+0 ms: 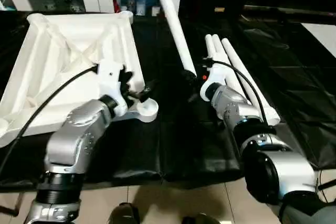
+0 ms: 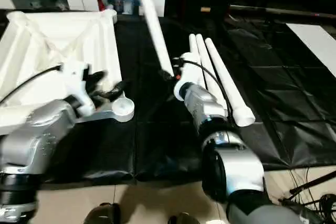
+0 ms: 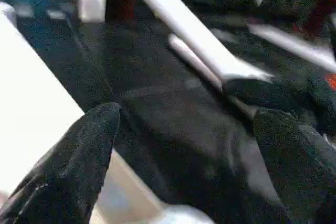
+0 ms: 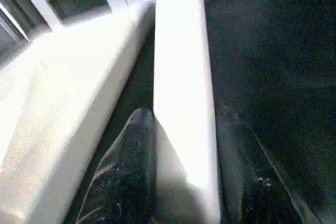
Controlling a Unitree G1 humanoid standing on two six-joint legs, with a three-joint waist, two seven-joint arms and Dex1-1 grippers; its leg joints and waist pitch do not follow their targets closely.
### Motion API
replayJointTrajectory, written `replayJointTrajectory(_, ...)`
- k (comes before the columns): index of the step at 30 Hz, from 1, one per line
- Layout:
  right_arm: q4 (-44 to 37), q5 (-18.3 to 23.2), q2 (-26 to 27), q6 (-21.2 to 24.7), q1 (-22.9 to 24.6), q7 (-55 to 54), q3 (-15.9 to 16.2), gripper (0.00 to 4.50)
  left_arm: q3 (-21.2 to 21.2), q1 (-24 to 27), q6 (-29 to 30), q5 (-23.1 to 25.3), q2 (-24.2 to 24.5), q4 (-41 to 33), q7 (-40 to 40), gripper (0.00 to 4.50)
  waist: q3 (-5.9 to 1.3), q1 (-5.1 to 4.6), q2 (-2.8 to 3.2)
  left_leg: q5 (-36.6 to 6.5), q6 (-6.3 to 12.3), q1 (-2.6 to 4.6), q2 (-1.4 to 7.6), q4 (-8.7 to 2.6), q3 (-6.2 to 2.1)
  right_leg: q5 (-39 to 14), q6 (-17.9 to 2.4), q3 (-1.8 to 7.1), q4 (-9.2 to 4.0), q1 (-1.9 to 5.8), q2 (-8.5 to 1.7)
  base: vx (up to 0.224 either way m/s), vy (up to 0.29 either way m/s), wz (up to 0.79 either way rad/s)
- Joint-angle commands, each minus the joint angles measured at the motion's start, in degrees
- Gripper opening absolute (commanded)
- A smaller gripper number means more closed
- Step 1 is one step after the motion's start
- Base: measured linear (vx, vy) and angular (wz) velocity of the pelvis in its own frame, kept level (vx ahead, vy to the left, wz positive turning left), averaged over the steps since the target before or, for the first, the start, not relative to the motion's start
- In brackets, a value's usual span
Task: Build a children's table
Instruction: Pick table leg
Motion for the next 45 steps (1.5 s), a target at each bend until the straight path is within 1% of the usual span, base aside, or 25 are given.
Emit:
replayJointTrajectory(1, -7.15, 2.14, 0.75, 1.60, 1.93, 2.01, 0.43, 1.20, 0.05, -2.21, -1.22, 0.16, -1.92, 2.11, 1.78, 4.50, -6.94, -0.01, 1.27, -12.98, -0.21, 2.25, 1.99, -3.49, -0.89, -4.32, -12.67, 2.49, -4.70, 2.96, -4.40, 0.000, 0.000, 0.00)
replayJointTrajectory(2, -13.40, 3.13, 1.42, 2.99, 4.97, 3.62, 1.56, 1.20, 2.07, -4.41, -0.73, -1.17, -4.93, 4.07, 3.66, 4.50, -6.96, 0.21, 1.41, -12.94, 0.05, 2.28, 1.96, -3.47, -0.76, -4.67, -12.20, 2.52, -4.93, 2.82, -4.32, 0.000, 0.000, 0.00)
replayJointTrajectory(4, -16.35, 3.93, 1.74, 4.01, 6.33, 4.28, 1.90, 1.20, 3.17, -5.31, 0.10, -2.30, -6.07, 4.59, 4.23, 4.50, -7.16, 0.31, 1.19, -13.46, -0.13, 2.11, 1.97, -3.69, -0.99, -5.52, -12.19, 2.36, -5.02, 3.08, -4.46, 0.000, 0.000, 0.00)
replayJointTrajectory(5, -19.25, 4.84, 2.05, 5.45, 7.62, 4.87, 2.27, 1.20, 4.00, -6.02, 0.35, -3.45, -6.98, 4.85, 4.42, 4.50, -7.22, 0.32, 1.44, -14.12, -0.22, 2.23, 2.04, -3.65, -1.05, -6.49, -12.23, 2.34, -5.09, 2.88, -4.56, 0.000, 0.000, 0.00)
replayJointTrajectory(7, -28.33, 7.51, 3.23, 9.01, 11.76, 6.15, 3.84, 1.20, 5.43, -7.89, -0.04, -6.68, -9.03, 4.86, 4.15, 4.50, -7.11, 0.43, 1.32, -14.04, -0.25, 2.23, 1.95, -3.72, -0.95, -7.47, -11.36, 2.43, -5.49, 2.88, -4.41, 0.000, 0.000, 0.00)
replayJointTrajectory(9, -30.05, 7.98, 3.40, 9.54, 12.55, 6.14, 4.25, 1.20, 5.75, -8.39, -0.27, -7.26, -9.40, 5.11, 4.36, 4.50, -7.24, 0.38, 1.29, -13.62, -0.02, 2.18, 1.98, -3.78, -1.03, -6.97, -11.20, 2.38, -5.46, 2.78, -4.42, 0.000, 0.000, 0.00)
replayJointTrajectory(11, -33.78, 9.26, 3.93, 10.53, 14.32, 6.37, 4.87, 1.20, 6.20, -9.75, 0.02, -8.19, -10.19, 5.88, 4.54, 4.50, -7.07, 0.22, 1.12, -14.11, -0.28, 2.07, 1.83, -3.80, -0.98, -9.09, -10.87, 2.35, -5.69, 2.81, -4.47, 0.000, 0.000, 0.00)
replayJointTrajectory(12, -36.48, 9.58, 4.27, 11.24, 15.69, 6.61, 5.57, 1.20, 6.68, -10.62, 0.33, -8.26, -10.83, 6.63, 4.81, 4.50, -7.06, 0.36, 1.25, -14.59, -0.40, 2.26, 1.95, -3.74, -0.96, -10.13, -10.43, 2.46, -5.86, 2.54, -4.55, 0.000, 0.000, 0.00)
replayJointTrajectory(13, -36.48, 9.58, 4.27, 11.24, 15.69, 6.61, 5.57, 1.20, 6.68, -10.62, 0.33, -8.26, -10.83, 6.63, 4.81, 4.50, -7.07, 0.48, 1.19, -14.39, -0.43, 2.19, 1.92, -3.80, -0.97, -10.42, -9.93, 2.47, -5.94, 2.60, -4.53, 0.000, 0.000, 0.00)
replayJointTrajectory(15, -40.86, 8.92, 4.65, 11.83, 18.21, 7.54, 8.02, 1.20, 6.75, -11.63, 0.59, -8.59, -11.49, 7.37, 4.15, 4.50, -7.12, 0.52, 0.99, -13.86, -0.37, 2.05, 1.96, -3.90, -1.07, -10.39, -9.49, 2.40, -5.93, 2.70, -4.56, 0.000, 0.000, 0.00)
replayJointTrajectory(17, -43.58, 7.53, 4.87, 11.96, 19.94, 7.66, 10.71, 1.20, 7.18, -12.03, 2.34, -11.23, -12.56, 6.97, 3.47, 4.50, -7.07, 0.49, 0.92, -13.41, -0.40, 1.97, 1.98, -3.94, -1.08, -9.95, -9.41, 2.39, -5.81, 2.71, -4.56, 0.000, 0.000, 0.00)
replayJointTrajectory(20, -44.89, 7.25, 5.00, 12.37, 20.58, 7.73, 12.05, 1.19, 7.08, -12.02, 3.34, -12.10, -13.09, 6.92, 3.42, 4.50, -7.07, 0.53, 0.87, -13.25, -0.32, 1.98, 1.90, -3.82, -0.98, -10.10, -9.91, 2.40, -5.92, 2.62, -4.63, 0.000, 0.000, 0.00)
replayJointTrajectory(23, -45.57, 7.29, 4.88, 12.46, 20.77, 8.17, 12.99, 1.19, 6.39, -11.86, 3.16, -11.18, -12.86, 7.45, 3.64, 4.50, -7.01, 0.51, 0.90, -13.96, -0.41, 2.07, 2.01, -3.97, -1.07, -10.88, -9.25, 2.43, -6.06, 2.54, -4.58, 0.000, 0.000, 0.00)
replayJointTrajectory(24, -46.04, 7.35, 4.81, 12.84, 20.93, 8.21, 13.36, 1.19, 6.43, -11.82, 3.11, -11.21, -12.89, 7.67, 3.71, 4.32, -7.01, 0.50, 0.92, -13.86, -0.53, 1.99, 1.99, -4.02, -1.09, -10.74, -9.01, 2.42, -6.06, 2.59, -4.54, 0.000, 0.000, 0.00)
replayJointTrajectory(25, -46.54, 7.32, 4.74, 13.26, 21.12, 8.04, 13.72, 1.19, 7.39, -11.82, 4.13, -12.82, -13.16, 7.46, 3.47, 4.20, -7.03, 0.43, 0.64, -13.84, -0.54, 2.02, 2.00, -4.08, -1.06, -10.64, -8.86, 2.39, -6.10, 2.63, -4.53, 0.000, 0.000, 0.00)
replayJointTrajectory(26, -46.73, 7.31, 4.72, 13.44, 21.20, 7.95, 13.82, 1.19, 7.82, -11.82, 4.57, -13.52, -13.29, 7.34, 3.36, 4.13, -7.03, 0.50, 0.76, -13.69, -0.67, 2.06, 1.98, -4.01, -1.04, -10.45, -9.00, 2.39, -5.98, 2.61, -4.56, 0.000, 0.000, 0.00)
replayJointTrajectory(27, -46.90, 7.30, 4.69, 13.60, 21.27, 7.87, 13.92, 1.19, 8.22, -11.82, 4.98, -14.17, -13.40, 7.23, 3.25, 4.13, -7.04, 0.49, 0.88, -13.65, -0.78, 2.10, 2.00, -4.05, -1.06, -10.17, -9.24, 2.36, -6.00, 2.58, -4.57, 0.000, 0.000, 0.00)
replayJointTrajectory(29, -47.10, 7.11, 4.50, 13.97, 21.33, 7.26, 14.24, 1.19, 9.68, -11.89, 6.28, -15.77, -13.40, 6.80, 3.84, 4.10, -7.12, 0.45, 0.72, -13.66, -0.89, 2.13, 2.00, -4.07, -1.05, -9.45, -9.38, 2.32, -5.91, 2.61, -4.52, 0.000, 0.000, 0.00)
replayJointTrajectory(30, -47.10, 7.11, 4.50, 13.97, 21.33, 7.26, 14.24, 1.19, 9.68, -11.89, 6.28, -15.77, -13.40, 6.80, 3.84, 3.78, -7.11, 0.44, 0.66, -13.58, -0.89, 2.09, 1.96, -4.12, -1.08, -9.35, -9.57, 2.30, -5.92, 2.67, -4.54, 0.000, 0.000, 0.00)
replayJointTrajectory(32, -47.04, 7.16, 4.40, 14.06, 21.30, 6.91, 14.45, 1.19, 10.23, -12.00, 6.49, -15.94, -13.11, 6.76, 4.33, 3.73, -7.14, 0.40, 0.72, -13.95, -0.97, 2.18, 2.00, -4.14, -1.08, -9.20, -9.25, 2.32, -5.98, 2.62, -4.49, 0.000, 0.000, 0.00)
replayJointTrajectory(35, -47.04, 7.28, 4.28, 14.15, 21.30, 6.72, 14.78, 1.19, 10.58, -12.11, 6.19, -15.92, -12.76, 6.81, 4.43, 3.62, -7.18, 0.40, 0.54, -14.17, -1.13, 2.21, 2.04, -4.27, -1.12, -9.17, -8.81, 2.30, -6.04, 2.69, -4.53, 0.000, 0.000, 0.00)
replayJointTrajectory(36, -47.04, 7.28, 4.28, 14.15, 21.30, 6.72, 14.78, 1.19, 10.58, -12.11, 6.19, -15.92, -12.76, 6.81, 4.43, 3.32, -7.19, 0.43, 0.57, -14.17, -1.16, 2.24, 2.05, -4.26, -1.12, -9.13, -8.77, 2.32, -6.04, 2.68, -4.55, 0.000, 0.000, 0.00)
replayJointTrajectory(39, -47.00, 7.06, 4.01, 14.10, 21.33, 6.87, 15.29, 1.19, 10.48, -12.00, 6.10, -16.30, -12.70, 6.56, 3.96, 3.31, -7.17, 0.47, 0.55, -14.12, -1.26, 2.23, 2.03, -4.25, -1.09, -8.97, -8.61, 2.36, -6.08, 2.68, -4.56, 0.000, 0.000, 0.00)
replayJointTrajectory(42, -47.06, 6.97, 3.94, 14.09, 21.41, 6.91, 15.42, 1.19, 10.12, -11.80, 6.43, -16.53, -12.61, 6.21, 3.44, 2.95, -7.21, 0.53, 0.60, -13.82, -1.23, 2.21, 2.03, -4.22, -1.09, -8.62, -8.65, 2.38, -6.06, 2.72, -4.63, 0.000, 0.000, 0.00)
replayJointTrajectory(45, -47.18, 6.98, 3.90, 14.11, 21.50, 6.84, 15.49, 1.19, 9.68, -11.57, 6.93, -16.66, -12.52, 5.83, 2.97, 2.87, -7.21, 0.47, 0.60, -14.04, -1.35, 2.19, 2.02, -4.26, -1.12, -8.80, -8.56, 2.35, -6.05, 2.74, -4.59, 0.000, 0.000, 0.00)
